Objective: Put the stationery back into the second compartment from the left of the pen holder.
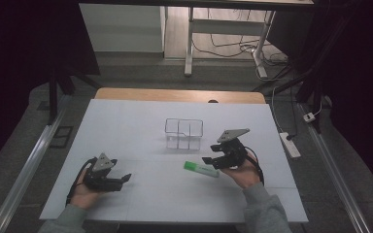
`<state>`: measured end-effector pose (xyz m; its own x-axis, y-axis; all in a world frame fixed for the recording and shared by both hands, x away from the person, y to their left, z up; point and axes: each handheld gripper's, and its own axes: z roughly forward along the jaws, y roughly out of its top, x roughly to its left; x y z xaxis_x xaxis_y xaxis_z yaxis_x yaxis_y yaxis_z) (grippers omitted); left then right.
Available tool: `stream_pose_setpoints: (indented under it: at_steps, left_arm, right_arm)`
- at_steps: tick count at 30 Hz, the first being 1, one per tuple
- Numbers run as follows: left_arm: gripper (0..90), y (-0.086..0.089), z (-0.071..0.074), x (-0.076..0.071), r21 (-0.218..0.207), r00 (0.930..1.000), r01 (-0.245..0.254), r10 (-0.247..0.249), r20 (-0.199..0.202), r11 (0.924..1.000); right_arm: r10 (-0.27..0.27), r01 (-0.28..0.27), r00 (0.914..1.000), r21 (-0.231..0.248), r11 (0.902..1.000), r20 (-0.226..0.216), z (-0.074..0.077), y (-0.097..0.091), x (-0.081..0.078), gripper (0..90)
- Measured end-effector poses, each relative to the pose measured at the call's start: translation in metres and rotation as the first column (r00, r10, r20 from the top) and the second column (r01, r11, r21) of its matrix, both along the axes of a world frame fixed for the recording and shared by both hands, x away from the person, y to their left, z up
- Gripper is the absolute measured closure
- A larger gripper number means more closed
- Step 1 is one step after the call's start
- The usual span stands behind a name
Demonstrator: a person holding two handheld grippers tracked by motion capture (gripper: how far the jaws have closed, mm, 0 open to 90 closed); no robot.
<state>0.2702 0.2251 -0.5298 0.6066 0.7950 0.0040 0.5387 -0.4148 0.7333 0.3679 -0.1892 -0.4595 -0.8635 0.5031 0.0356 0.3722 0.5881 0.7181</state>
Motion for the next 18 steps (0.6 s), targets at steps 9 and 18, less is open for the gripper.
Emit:
stream_pose_setpoints:
  at_steps: [9,18]
  left_arm:
    - [21.4,-0.001,0.0,0.001,0.005,1.0,0.009,-0.009,-0.002,1.0]
    - [21.2,-0.001,0.0,-0.001,0.004,0.9999,0.011,-0.011,-0.002,0.9999]
  right_arm:
    - [0.079,-0.08,0.9964,-0.052,0.9954,-0.029,-0.007,0.016,-0.003,38.1]
    - [0.128,-0.136,0.9894,-0.12,0.9834,-0.067,-0.019,0.038,0.003,36.6]
